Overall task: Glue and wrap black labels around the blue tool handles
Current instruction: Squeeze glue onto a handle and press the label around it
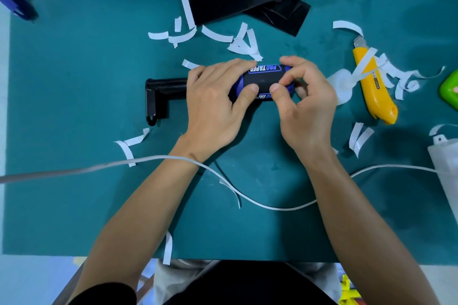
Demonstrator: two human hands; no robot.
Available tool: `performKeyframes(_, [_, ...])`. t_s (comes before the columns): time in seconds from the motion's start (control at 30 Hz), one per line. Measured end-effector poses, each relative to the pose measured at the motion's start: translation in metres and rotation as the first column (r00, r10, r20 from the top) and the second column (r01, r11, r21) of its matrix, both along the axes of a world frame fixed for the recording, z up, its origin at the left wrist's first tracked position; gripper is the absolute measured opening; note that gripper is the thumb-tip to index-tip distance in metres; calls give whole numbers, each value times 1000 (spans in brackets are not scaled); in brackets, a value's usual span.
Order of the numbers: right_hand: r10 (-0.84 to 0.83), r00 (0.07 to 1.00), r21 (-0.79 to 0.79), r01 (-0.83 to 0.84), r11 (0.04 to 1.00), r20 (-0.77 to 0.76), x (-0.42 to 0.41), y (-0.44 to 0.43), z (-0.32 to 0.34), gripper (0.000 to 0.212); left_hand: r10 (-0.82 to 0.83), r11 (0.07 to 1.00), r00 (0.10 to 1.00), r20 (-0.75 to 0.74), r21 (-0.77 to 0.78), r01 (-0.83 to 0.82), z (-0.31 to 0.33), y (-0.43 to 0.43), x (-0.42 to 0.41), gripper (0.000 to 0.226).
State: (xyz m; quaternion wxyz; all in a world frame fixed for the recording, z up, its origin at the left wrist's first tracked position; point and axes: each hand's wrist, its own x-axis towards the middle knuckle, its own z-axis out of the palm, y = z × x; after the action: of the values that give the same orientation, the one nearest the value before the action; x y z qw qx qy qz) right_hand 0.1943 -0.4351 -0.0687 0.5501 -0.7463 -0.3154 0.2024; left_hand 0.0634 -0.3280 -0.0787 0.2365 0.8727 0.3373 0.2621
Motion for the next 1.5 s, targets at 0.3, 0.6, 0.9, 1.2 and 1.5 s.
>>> performKeyframes(0.3, [-29,970,78,49,996,-241,-2,5,4,30,38,998,998,44,-43,-36,2,-3,3,25])
performKeyframes(0.6, [-69,977,85,87,993,-200,8,3,-1,35,30,998,998,55,-54,-27,4,-4,3,25])
performKeyframes(0.9, [100,967,95,-80,992,-236,3,0,0,45,29,998,998,56,-49,-27,5,-4,3,24])
performKeyframes(1.2, [58,954,117,-24,993,-295,2,1,-3,36,26,999,998,49,-30,-24,1,-4,2,25])
performKeyframes(1.5, [42,962,115,-12,993,-269,2,2,-5,35,36,999,999,33,-35,-35,0,-3,3,39])
